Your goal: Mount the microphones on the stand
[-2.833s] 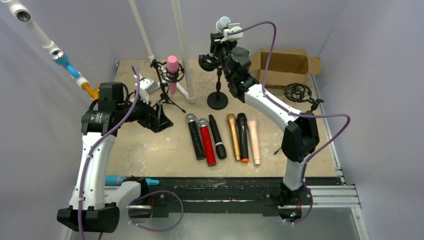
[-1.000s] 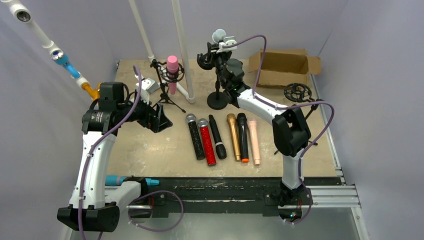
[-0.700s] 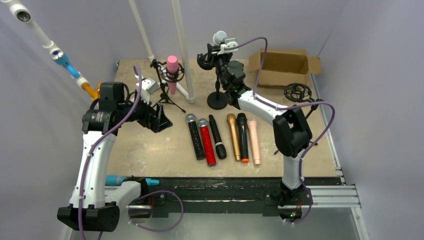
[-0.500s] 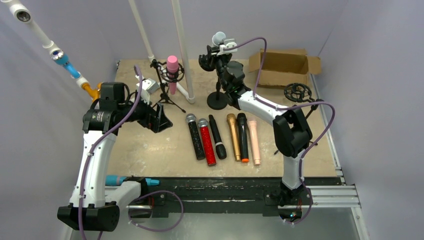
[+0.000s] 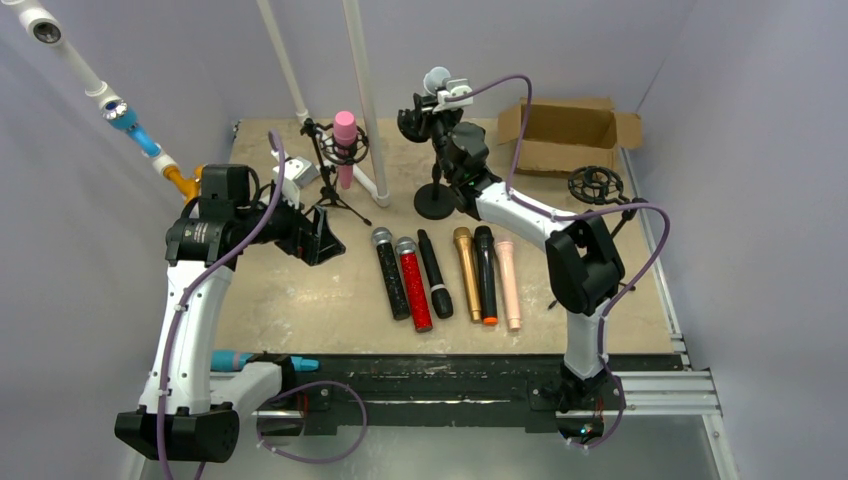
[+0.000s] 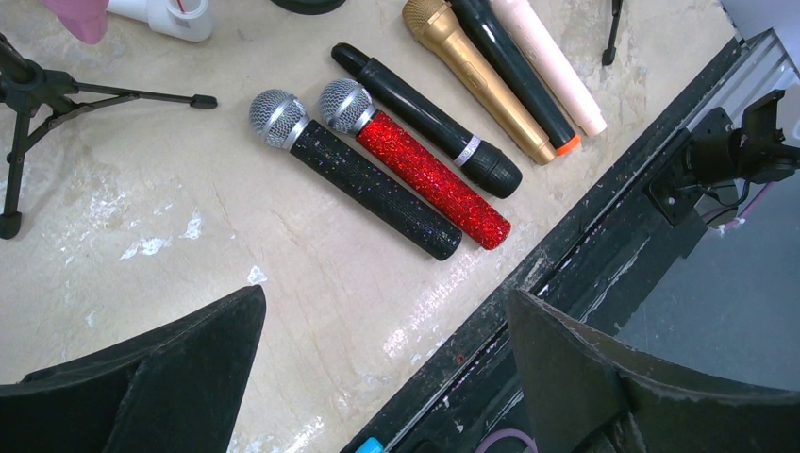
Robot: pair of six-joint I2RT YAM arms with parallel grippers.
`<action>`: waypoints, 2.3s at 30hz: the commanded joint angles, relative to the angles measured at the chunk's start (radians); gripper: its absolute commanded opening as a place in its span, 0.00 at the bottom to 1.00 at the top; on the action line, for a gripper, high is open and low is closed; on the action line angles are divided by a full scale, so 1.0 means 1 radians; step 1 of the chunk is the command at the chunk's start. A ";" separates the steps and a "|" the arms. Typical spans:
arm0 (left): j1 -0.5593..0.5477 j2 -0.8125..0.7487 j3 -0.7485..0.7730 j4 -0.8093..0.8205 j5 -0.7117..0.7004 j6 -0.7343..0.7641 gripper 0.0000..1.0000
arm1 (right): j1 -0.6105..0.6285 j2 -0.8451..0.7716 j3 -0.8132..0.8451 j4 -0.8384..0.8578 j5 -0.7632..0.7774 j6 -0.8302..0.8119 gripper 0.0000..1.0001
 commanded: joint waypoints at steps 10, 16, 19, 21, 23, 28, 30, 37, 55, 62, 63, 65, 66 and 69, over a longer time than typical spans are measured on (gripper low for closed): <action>-0.003 -0.008 0.008 0.000 0.007 0.027 1.00 | -0.005 -0.035 -0.070 0.005 0.002 -0.024 0.05; -0.003 -0.010 0.008 0.004 0.012 0.023 1.00 | -0.005 -0.084 -0.126 -0.024 -0.007 -0.004 0.47; -0.003 -0.014 0.008 0.003 0.015 0.018 1.00 | -0.004 -0.114 -0.138 -0.056 -0.010 0.008 0.59; -0.003 -0.019 0.007 0.004 0.017 0.018 1.00 | -0.003 -0.139 -0.143 -0.086 -0.008 0.037 0.66; -0.003 -0.025 0.008 0.003 0.014 0.018 1.00 | -0.003 -0.169 -0.142 -0.135 -0.009 0.055 0.77; -0.003 -0.033 0.019 -0.008 0.001 0.020 1.00 | -0.004 -0.251 -0.107 -0.358 0.008 0.107 0.99; -0.003 -0.035 0.025 -0.018 -0.002 0.024 1.00 | -0.001 -0.303 -0.122 -0.430 0.011 0.131 0.99; -0.003 -0.030 0.051 -0.044 -0.014 0.027 1.00 | 0.009 -0.506 -0.179 -0.743 0.118 0.219 0.99; -0.003 -0.014 0.082 -0.102 0.010 0.043 1.00 | 0.035 -0.918 -0.206 -1.773 0.529 0.635 0.99; -0.003 -0.023 0.080 -0.109 0.010 0.046 1.00 | 0.033 -1.023 -0.294 -1.866 0.606 0.751 0.99; -0.003 -0.026 0.078 -0.110 0.009 0.047 1.00 | 0.033 -1.028 -0.302 -1.876 0.619 0.761 0.99; -0.003 -0.029 0.073 -0.111 0.007 0.052 1.00 | 0.032 -1.031 -0.322 -1.898 0.654 0.787 0.99; -0.003 -0.032 0.071 -0.111 0.003 0.057 1.00 | 0.031 -1.031 -0.342 -1.900 0.678 0.792 0.99; -0.003 -0.038 0.069 -0.112 -0.003 0.066 1.00 | 0.020 -1.022 -0.403 -1.885 0.758 0.808 0.96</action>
